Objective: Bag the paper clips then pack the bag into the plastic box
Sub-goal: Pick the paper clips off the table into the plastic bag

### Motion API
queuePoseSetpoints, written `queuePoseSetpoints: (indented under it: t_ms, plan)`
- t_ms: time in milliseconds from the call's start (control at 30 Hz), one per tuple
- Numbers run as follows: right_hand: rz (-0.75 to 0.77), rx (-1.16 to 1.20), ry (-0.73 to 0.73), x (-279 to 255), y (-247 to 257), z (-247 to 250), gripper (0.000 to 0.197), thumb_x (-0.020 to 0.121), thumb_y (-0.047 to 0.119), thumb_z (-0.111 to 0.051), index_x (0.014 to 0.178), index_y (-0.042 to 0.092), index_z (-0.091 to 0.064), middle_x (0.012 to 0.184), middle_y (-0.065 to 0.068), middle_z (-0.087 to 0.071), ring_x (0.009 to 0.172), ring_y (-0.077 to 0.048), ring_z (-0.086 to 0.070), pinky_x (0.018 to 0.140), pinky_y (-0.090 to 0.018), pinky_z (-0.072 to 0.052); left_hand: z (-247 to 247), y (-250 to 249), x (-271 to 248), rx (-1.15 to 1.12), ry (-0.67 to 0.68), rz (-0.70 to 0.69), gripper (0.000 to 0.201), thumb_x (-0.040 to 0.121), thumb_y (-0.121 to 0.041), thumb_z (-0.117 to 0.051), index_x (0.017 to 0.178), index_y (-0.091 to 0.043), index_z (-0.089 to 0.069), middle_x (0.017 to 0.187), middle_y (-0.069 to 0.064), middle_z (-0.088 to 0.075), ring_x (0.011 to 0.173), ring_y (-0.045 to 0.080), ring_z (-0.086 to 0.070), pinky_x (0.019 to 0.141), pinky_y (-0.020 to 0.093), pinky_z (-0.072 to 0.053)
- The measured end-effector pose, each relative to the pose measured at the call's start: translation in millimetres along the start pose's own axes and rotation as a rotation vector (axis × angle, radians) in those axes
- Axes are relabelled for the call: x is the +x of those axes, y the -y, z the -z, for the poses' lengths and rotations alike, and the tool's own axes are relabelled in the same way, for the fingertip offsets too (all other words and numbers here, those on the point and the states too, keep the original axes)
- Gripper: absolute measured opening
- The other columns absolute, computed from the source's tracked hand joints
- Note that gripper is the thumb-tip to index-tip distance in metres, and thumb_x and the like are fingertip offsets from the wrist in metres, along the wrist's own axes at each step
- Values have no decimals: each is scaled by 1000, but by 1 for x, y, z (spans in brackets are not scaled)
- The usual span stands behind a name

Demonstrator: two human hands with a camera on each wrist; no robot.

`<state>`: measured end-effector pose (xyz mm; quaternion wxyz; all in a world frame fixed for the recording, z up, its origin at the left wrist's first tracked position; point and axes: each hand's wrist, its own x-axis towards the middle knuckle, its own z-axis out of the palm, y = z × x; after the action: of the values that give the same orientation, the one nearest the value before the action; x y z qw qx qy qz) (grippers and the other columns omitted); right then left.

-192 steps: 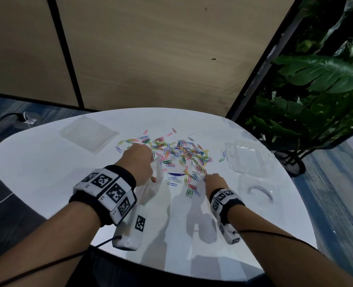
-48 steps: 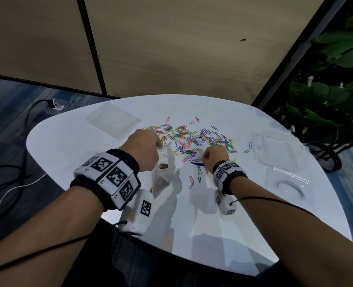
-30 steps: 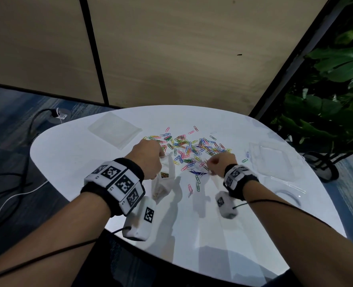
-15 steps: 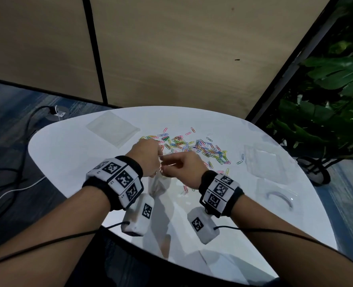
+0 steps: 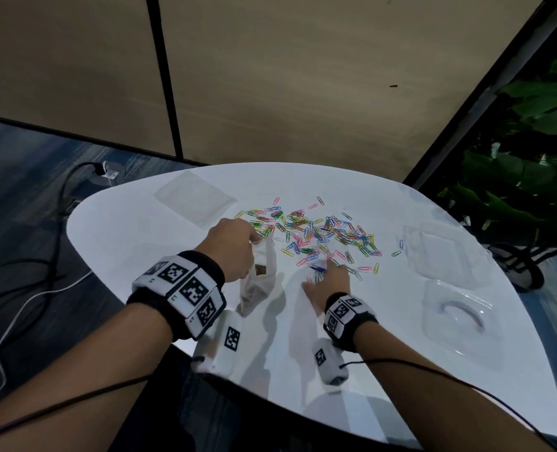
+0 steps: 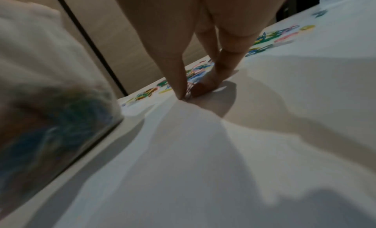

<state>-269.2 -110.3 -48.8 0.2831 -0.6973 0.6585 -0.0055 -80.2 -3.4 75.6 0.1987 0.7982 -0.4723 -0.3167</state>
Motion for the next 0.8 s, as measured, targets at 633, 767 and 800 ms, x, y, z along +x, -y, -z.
queuePoseSetpoints:
  t_ms: [633, 767, 800]
  plan:
    - [483, -520, -105, 74, 21, 10, 27, 87, 2, -62, 111, 9, -71, 110, -13, -65, 97, -29, -64, 85, -32, -55, -5, -17, 7, 58, 35, -16, 42, 92, 6, -50, 127, -9, -66, 114, 19, -70, 100, 36, -71, 89, 43, -61]
    - [303, -198, -65, 71, 15, 39, 20, 89, 12, -64, 105, 14, -76, 104, -4, -74, 96, -21, -68, 84, -22, -54, -7, -20, 9, 56, 38, -8, 42, 92, 7, -51, 128, -10, -66, 116, 18, -69, 102, 37, -70, 89, 43, -61]
    - [238, -73, -63, 69, 13, 48, 18, 87, 15, -68, 103, 14, -77, 99, 0, -74, 90, -18, -68, 77, -17, -52, -8, -20, 10, 59, 41, -9, 41, 92, 7, -51, 126, -10, -67, 115, 19, -69, 102, 37, -70, 89, 43, -61]
